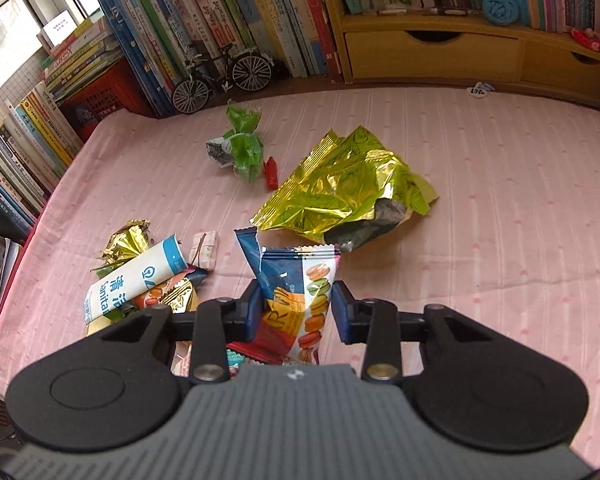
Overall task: Collect trash
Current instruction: 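Grasp the gold candy wrapper with the left tool while the right tool grasps the macaron snack bar, then carry both wrappers over the black trash bin and open both tools to drop them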
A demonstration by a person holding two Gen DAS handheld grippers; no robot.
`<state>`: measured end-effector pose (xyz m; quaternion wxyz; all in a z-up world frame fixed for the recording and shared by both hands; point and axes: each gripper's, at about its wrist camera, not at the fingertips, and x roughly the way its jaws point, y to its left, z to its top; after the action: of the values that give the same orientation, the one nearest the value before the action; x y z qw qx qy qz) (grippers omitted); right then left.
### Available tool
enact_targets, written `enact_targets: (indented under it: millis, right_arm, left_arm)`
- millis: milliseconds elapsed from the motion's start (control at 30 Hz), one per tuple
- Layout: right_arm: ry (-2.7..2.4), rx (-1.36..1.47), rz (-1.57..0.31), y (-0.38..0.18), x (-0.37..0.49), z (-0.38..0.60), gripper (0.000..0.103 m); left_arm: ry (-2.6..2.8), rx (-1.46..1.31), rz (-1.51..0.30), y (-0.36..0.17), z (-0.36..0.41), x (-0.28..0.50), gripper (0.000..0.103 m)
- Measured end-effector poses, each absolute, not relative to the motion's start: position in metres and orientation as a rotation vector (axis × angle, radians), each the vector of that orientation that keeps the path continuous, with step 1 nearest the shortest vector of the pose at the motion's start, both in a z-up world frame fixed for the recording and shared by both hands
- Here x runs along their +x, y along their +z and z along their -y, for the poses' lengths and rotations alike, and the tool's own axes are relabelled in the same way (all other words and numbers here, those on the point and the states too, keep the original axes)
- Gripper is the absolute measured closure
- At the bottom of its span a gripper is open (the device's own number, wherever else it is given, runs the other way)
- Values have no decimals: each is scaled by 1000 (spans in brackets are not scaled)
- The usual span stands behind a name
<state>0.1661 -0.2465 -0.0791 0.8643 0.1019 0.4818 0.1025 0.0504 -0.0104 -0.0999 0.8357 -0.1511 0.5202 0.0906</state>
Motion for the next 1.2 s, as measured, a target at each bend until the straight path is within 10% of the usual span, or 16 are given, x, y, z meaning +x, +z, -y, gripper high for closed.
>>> enact_targets:
  millis: [600, 1200]
  right_arm:
    - [235, 305, -888, -34, 97, 241, 62]
    - [550, 152, -1117, -65, -82, 140, 62]
  left_arm:
    - [304, -366, -962, -38, -38, -69, 54]
    - [310, -428, -1112, -101, -71, -239, 54]
